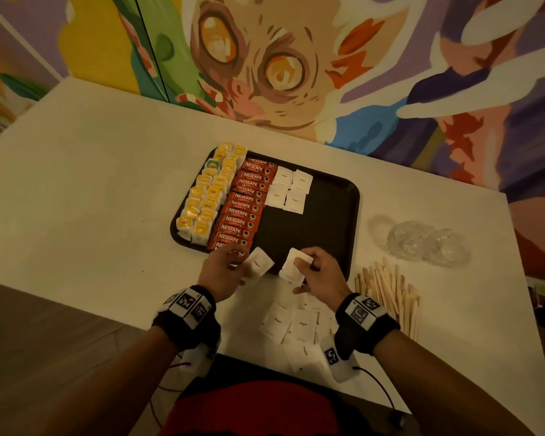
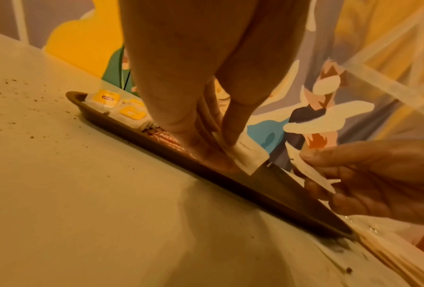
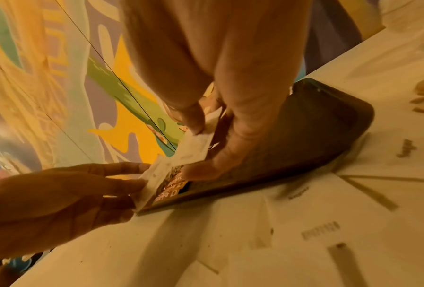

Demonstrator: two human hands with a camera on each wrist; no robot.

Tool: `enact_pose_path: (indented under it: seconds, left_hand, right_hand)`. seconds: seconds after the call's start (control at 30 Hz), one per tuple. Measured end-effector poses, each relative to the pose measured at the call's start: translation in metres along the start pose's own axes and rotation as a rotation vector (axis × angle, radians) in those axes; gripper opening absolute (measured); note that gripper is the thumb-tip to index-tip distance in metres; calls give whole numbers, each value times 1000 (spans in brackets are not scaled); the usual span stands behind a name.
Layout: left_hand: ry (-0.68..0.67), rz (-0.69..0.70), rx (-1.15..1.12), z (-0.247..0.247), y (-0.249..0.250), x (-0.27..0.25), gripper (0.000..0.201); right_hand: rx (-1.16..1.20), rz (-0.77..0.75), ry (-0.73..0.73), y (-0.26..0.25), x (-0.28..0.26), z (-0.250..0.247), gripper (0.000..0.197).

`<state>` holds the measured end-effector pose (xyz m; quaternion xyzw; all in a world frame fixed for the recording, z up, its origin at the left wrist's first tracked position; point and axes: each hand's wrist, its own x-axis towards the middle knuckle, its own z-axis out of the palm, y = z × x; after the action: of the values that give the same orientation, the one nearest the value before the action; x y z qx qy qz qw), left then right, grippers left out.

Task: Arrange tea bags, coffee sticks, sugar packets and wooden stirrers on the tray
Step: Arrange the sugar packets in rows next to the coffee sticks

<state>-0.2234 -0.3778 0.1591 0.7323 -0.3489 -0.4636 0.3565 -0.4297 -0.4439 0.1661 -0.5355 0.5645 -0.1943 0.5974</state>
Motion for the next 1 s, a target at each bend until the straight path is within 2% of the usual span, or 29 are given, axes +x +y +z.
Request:
enact_pose_path:
  seconds: [0.13, 0.27, 0.4, 0.53, 0.7, 0.8, 1.0]
  left_hand:
    - [74, 43, 24, -1, 12, 6, 20]
    - [151, 25, 62, -2, 20, 18, 16]
    - [203, -14, 42, -4, 32, 34, 18]
    - [222, -25, 144, -3, 41, 56, 19]
    - [251, -7, 259, 6, 56, 79, 21]
    - [242, -46, 309, 10, 66, 91, 18]
    - [217, -91, 347, 16, 73, 111, 20]
  right_hand:
    - [1, 15, -12, -7, 10, 6, 23]
    - [-26, 9, 2, -12, 22, 9, 36]
    - [-53, 12, 40, -18, 39, 9, 40]
    - [-75, 28, 88, -24, 58, 6, 43]
    - [-163, 107, 214, -32, 84, 3, 41]
    - [-219, 162, 267, -32, 101, 2, 38]
    - [-203, 261, 286, -33, 119, 0, 34]
